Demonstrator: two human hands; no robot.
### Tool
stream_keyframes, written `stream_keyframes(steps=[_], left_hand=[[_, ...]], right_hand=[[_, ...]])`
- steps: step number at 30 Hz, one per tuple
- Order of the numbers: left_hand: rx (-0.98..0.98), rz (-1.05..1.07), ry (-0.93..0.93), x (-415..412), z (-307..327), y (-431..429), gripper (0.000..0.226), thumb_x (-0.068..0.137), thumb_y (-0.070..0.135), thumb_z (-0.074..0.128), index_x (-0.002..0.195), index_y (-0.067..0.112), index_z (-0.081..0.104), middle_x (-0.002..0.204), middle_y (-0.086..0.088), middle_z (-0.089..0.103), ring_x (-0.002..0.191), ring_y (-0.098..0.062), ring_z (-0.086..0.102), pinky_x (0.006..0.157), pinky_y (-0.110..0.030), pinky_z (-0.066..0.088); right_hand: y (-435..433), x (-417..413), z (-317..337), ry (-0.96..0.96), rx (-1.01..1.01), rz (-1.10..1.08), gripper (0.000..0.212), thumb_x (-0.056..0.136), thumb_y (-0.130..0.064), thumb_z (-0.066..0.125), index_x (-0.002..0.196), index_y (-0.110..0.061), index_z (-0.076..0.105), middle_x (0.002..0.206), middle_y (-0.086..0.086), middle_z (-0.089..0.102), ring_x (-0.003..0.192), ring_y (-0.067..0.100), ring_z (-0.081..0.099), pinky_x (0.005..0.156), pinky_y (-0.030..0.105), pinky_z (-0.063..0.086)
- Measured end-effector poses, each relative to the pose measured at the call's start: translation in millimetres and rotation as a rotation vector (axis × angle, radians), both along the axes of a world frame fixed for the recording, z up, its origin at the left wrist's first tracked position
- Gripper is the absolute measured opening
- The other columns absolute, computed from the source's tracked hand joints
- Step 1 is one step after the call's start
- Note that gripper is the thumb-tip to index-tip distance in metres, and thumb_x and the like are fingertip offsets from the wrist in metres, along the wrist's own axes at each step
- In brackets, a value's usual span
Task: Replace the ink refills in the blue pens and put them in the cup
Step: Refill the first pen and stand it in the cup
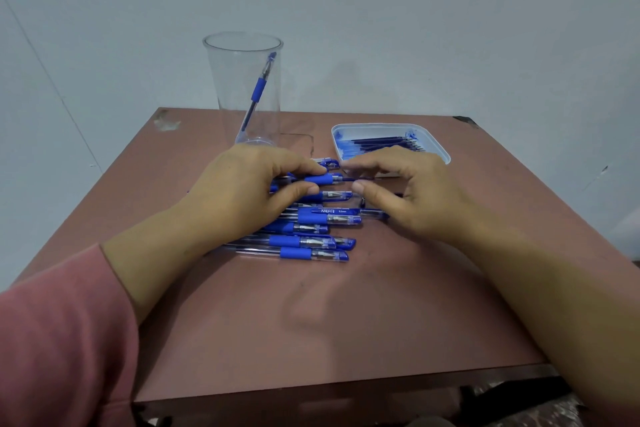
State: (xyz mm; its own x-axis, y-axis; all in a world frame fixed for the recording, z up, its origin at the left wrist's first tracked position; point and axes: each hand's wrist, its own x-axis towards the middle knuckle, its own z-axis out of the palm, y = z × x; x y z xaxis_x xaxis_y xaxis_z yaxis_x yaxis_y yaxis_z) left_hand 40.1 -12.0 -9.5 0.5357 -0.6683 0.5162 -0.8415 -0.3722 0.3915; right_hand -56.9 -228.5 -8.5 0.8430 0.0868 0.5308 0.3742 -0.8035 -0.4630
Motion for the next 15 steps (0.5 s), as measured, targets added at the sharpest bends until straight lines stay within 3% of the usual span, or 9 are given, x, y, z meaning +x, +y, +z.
stream_keyframes(steps=[5, 10, 15], left_hand=[[0.021, 0.024, -0.148, 1.8, -0.1, 1.3, 0.021, 0.087, 0.035, 0.068, 0.107, 0.033, 0.071, 0.091, 0.015, 0.071, 0.079, -0.008, 0.062, 0.064, -0.026, 0.047], [0.027, 0.011, -0.21, -2.0, 0.8, -0.3, 0.025, 0.086, 0.037, 0.059, 0.106, 0.03, 0.071, 0.084, 0.013, 0.067, 0.074, -0.01, 0.059, 0.06, -0.027, 0.046], [0.086, 0.06, -0.152, 1.0, 2.3, 1.3, 0.019, 0.09, 0.032, 0.061, 0.107, 0.032, 0.068, 0.094, 0.013, 0.066, 0.084, -0.011, 0.058, 0.07, -0.032, 0.049]], right_hand=[[-5.4, 2.7, -2.5, 0.02, 0.001, -0.038, 0.022, 0.085, -0.015, 0.06, 0.102, -0.023, 0.071, 0.094, -0.022, 0.065, 0.092, -0.001, 0.062, 0.082, 0.02, 0.05], [-1.5, 3.4, -2.2, -0.003, -0.045, -0.004, 0.028, 0.087, -0.024, 0.063, 0.114, -0.029, 0.068, 0.097, -0.023, 0.062, 0.093, 0.002, 0.061, 0.083, 0.015, 0.047], [-9.8, 4.9, -6.3, -0.027, -0.065, -0.045, 0.025, 0.09, -0.015, 0.062, 0.112, -0.024, 0.071, 0.091, -0.013, 0.067, 0.088, 0.006, 0.061, 0.081, 0.022, 0.049]])
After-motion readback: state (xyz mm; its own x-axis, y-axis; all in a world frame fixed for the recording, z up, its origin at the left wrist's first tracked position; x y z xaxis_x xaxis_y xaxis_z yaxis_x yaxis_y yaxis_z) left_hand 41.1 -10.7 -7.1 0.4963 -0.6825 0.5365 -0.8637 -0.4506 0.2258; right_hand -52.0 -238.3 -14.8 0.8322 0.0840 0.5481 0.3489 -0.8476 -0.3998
